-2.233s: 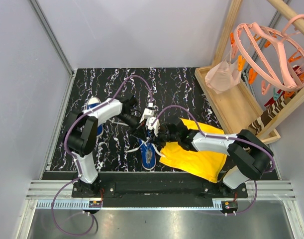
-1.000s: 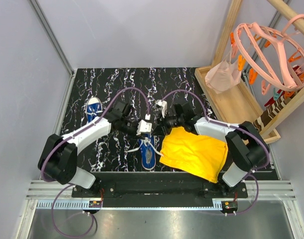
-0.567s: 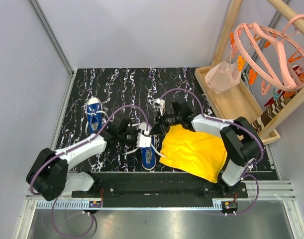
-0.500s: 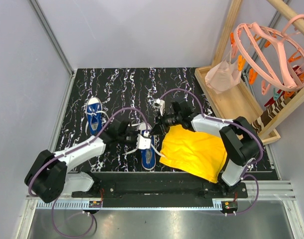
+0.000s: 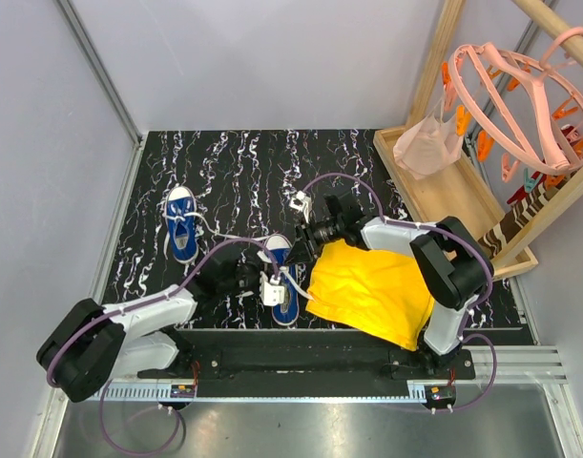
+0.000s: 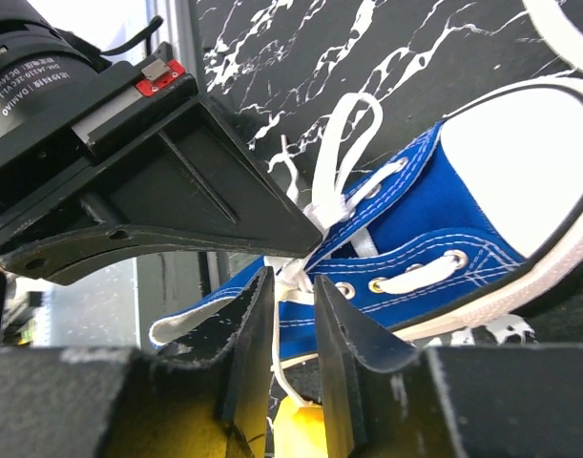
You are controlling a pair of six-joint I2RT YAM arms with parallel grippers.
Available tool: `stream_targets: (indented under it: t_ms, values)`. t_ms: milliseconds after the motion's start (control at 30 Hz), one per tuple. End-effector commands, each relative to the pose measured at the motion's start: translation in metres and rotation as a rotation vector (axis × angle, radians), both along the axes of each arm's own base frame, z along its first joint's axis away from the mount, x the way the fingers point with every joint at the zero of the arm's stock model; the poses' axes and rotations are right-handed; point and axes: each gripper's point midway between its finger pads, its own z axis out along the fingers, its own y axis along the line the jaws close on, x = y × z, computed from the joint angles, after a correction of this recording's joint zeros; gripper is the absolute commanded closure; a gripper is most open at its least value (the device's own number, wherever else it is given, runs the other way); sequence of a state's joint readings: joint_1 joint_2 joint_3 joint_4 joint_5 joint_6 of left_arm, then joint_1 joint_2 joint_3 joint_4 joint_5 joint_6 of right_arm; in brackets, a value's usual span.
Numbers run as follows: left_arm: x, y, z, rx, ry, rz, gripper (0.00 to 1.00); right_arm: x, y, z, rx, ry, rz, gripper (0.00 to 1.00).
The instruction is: Tie the shoes
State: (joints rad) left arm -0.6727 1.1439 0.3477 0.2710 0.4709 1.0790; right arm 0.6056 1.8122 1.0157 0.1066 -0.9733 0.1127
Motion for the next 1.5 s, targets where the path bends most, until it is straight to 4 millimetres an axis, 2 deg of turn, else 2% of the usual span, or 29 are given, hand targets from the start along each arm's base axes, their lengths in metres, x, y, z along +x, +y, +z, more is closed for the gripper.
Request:
stream_targets:
  t_ms: [0,133,167,367,633,667,700,733,767,833,867,933,1100,1467]
  values:
    - [0.010,-0.009,0.035,-0.092,-0.180,-0.001,1.00,0.005,0.006,0.016,0.047,0.014,0.019,0.67]
    - [0.007,-0.008,0.040,-0.131,-0.223,0.017,1.00,0.008,0.003,0.015,0.052,0.032,0.010,0.67]
    - [0.009,-0.010,0.047,-0.160,-0.244,0.027,1.00,0.010,0.003,0.016,0.054,0.041,0.006,0.68]
    - [0.008,-0.007,0.043,-0.185,-0.273,0.062,1.00,0.021,-0.005,0.020,0.074,0.076,-0.017,0.68]
    - [0.010,-0.006,0.041,-0.230,-0.373,0.131,1.00,0.021,-0.002,0.020,0.089,0.123,-0.002,0.67]
    - [0.012,-0.007,0.056,-0.284,-0.422,0.146,1.00,0.020,-0.001,0.020,0.091,0.130,0.004,0.67]
    - [0.011,-0.005,0.043,-0.255,-0.419,0.160,1.00,0.020,-0.001,0.019,0.091,0.135,0.006,0.67]
    - [0.012,-0.005,0.045,-0.264,-0.436,0.166,1.00,0.020,-0.001,0.019,0.092,0.134,0.007,0.67]
    - [0.013,-0.005,0.062,-0.323,-0.489,0.181,1.00,0.020,-0.001,0.018,0.090,0.141,0.007,0.67]
    - [0.014,-0.006,0.053,-0.305,-0.505,0.200,1.00,0.020,-0.001,0.018,0.090,0.143,0.008,0.67]
    - [0.014,-0.007,0.066,-0.352,-0.547,0.213,1.00,0.019,-0.001,0.017,0.091,0.146,0.011,0.67]
    - [0.019,-0.008,0.063,-0.328,-0.565,0.245,1.00,0.019,-0.002,0.017,0.090,0.151,0.011,0.67]
    - [0.021,-0.010,0.076,-0.365,-0.581,0.286,1.00,0.018,-0.003,0.015,0.091,0.156,0.016,0.67]
    - [0.014,0.003,0.101,-0.408,-0.640,0.334,1.00,0.021,-0.002,0.014,0.095,0.159,0.017,0.66]
